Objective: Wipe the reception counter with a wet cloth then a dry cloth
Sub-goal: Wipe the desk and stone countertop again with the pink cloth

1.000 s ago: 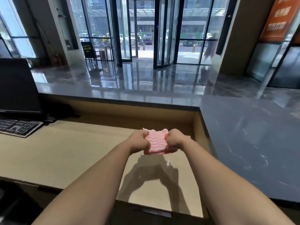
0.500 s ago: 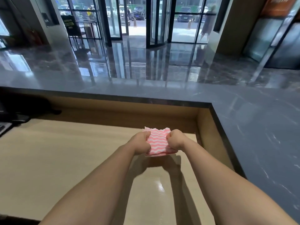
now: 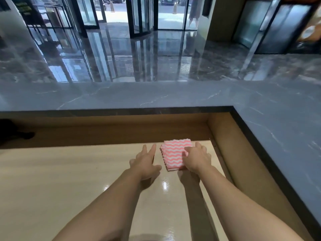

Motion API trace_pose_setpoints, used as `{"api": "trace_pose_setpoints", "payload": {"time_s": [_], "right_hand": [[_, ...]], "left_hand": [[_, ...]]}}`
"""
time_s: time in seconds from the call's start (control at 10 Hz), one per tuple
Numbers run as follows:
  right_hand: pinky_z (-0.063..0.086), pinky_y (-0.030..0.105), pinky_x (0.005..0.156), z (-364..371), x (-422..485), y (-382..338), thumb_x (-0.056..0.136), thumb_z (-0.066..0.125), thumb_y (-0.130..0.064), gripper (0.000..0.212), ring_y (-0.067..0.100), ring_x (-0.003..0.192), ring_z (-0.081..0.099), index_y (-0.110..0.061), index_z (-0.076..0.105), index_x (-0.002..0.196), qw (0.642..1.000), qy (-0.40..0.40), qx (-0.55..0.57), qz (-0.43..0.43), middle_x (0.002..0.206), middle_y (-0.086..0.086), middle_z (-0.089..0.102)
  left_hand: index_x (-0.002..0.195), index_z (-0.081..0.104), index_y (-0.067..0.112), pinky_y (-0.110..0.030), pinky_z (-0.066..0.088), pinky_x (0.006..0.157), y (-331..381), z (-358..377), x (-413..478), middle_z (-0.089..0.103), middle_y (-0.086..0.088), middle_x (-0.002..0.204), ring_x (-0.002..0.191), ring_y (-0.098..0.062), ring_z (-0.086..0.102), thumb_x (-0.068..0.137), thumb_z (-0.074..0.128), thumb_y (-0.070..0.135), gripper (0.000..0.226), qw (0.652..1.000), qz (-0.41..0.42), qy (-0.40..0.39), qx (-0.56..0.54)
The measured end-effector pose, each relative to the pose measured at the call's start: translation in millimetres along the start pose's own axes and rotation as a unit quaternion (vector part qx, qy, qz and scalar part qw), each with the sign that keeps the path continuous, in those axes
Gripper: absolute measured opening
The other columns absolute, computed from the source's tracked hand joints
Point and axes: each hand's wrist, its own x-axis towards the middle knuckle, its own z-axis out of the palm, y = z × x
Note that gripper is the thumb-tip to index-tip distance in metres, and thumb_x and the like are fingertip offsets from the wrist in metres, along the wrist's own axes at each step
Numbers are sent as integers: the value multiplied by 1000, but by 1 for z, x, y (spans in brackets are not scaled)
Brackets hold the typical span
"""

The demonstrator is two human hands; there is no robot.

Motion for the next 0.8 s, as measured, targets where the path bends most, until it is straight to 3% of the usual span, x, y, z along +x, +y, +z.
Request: {"api": "trace_pose_setpoints", "payload": {"time_s": [0.1, 0.2, 0.4, 0.5, 0.6, 0.7, 0.8], "right_hand": [[23, 42, 112, 14, -4, -5, 96, 51, -33, 36, 29, 145, 15, -27, 52, 132, 995, 49, -75, -44, 154, 8, 28], [7, 45, 120, 26, -8, -15, 97, 52, -36, 56, 31, 150, 1, -25, 31, 147, 988, 41, -109, -97, 161, 8, 16], [-7, 46, 120, 50, 5, -16, 102, 13, -49, 59, 30, 149, -15, -25, 6, 156, 988, 30, -110, -108, 163, 7, -8], [-16, 45, 116, 65, 17, -10, 63, -41, -70, 106, 27, 145, -26, -29, -7, 155, 990, 9, -85, -114, 161, 6, -21], [-22, 42, 111, 79, 24, -8, 36, -54, -69, 128, 22, 138, -34, -31, -16, 152, 990, -8, -80, -115, 158, 5, -29], [-20, 43, 113, 87, 31, -12, 42, -53, -67, 119, 26, 142, -32, -34, -19, 151, 990, 3, -83, -110, 158, 5, -28], [-17, 47, 117, 86, 42, -28, 69, -36, -70, 92, 28, 145, -27, -35, -15, 152, 991, -1, -71, -116, 160, 4, -23]], "left_hand": [[153, 1, 33, -45, 15, 113, -21, -1, 12, -3, -4, 162, 149, -20, 4, 83, 59, 48, 92, 998, 14, 39, 41], [154, 2, 29, -43, 6, 116, -28, -4, 19, -1, -3, 162, 149, -16, 2, 80, 62, 50, 98, 997, 31, 37, 58], [154, 0, 19, -40, 0, 118, -46, -4, 33, -3, -3, 162, 149, -13, -3, 74, 66, 60, 111, 996, 5, 24, 91], [154, 1, 16, -40, 0, 120, -50, -5, 37, -3, -3, 162, 149, -13, -2, 72, 67, 63, 116, 994, 1, 20, 103], [154, -1, 14, -42, -1, 119, -54, -4, 45, -4, -3, 162, 149, -13, -4, 67, 68, 68, 123, 993, -8, 15, 119], [154, 0, 14, -43, 0, 119, -57, -5, 53, -3, -3, 162, 149, -14, -3, 64, 69, 71, 127, 992, -10, -1, 122], [154, -1, 14, -40, 1, 118, -58, -5, 55, -4, -3, 162, 149, -15, -4, 65, 70, 70, 127, 992, -5, -6, 124]]}}
